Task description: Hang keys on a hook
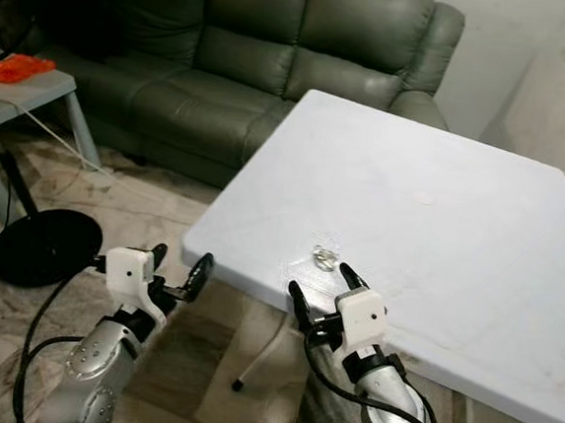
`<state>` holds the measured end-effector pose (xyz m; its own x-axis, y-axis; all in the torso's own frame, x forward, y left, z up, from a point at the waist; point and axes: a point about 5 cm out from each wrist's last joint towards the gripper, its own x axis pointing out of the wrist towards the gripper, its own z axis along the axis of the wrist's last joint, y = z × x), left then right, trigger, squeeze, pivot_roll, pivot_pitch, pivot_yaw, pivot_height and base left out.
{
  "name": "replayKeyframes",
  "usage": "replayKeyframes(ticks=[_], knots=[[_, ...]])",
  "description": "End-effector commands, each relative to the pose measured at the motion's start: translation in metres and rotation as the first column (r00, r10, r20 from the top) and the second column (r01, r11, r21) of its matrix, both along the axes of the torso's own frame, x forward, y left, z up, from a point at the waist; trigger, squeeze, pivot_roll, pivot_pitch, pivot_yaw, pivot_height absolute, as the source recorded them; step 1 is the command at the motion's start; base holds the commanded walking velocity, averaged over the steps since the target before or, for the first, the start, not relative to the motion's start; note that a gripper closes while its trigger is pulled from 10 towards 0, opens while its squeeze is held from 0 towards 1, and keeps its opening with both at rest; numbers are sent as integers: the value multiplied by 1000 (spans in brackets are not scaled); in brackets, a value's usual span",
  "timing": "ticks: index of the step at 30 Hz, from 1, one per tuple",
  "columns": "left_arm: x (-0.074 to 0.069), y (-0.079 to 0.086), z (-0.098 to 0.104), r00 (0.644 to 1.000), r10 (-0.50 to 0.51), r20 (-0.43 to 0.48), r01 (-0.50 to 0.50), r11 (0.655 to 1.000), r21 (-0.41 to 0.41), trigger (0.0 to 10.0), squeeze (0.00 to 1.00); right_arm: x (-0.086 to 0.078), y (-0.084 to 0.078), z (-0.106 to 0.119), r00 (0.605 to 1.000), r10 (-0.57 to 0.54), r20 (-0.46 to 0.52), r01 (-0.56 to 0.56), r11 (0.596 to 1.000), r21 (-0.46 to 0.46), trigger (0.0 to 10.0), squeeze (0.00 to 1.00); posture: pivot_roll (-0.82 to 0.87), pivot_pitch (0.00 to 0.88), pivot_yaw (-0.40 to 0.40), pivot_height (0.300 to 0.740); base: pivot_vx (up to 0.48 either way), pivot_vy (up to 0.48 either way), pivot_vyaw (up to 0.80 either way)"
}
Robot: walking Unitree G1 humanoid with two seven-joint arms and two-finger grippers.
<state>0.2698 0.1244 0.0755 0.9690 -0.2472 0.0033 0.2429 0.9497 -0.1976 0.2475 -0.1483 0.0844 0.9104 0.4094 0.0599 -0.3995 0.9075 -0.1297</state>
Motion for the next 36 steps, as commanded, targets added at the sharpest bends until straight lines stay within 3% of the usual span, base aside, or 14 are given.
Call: replayKeyframes(ticks=[1,16,30,36], knots=[[1,-11,4,1000,-30,7,30,1000,-6,10000,0,-1,-7,0,1000,-14,-5,14,1000,-14,10000,0,36,26,-102,740,0,0,0],[-4,-14,1,997,-79,13,78,996,46,10000,0,3,-6,0,1000,-11,-22,11,1000,-8,10000,0,38,27,-104,740,0,0,0],[-5,-18,13,981,-191,28,187,976,109,10000,0,51,8,14,999,14,-36,-16,998,-55,10000,0,64,62,-101,740,0,0,0],[-6,-19,22,975,-215,49,208,971,116,10000,0,64,14,21,999,35,-39,-38,997,-73,10000,0,81,87,-113,740,0,0,0]])
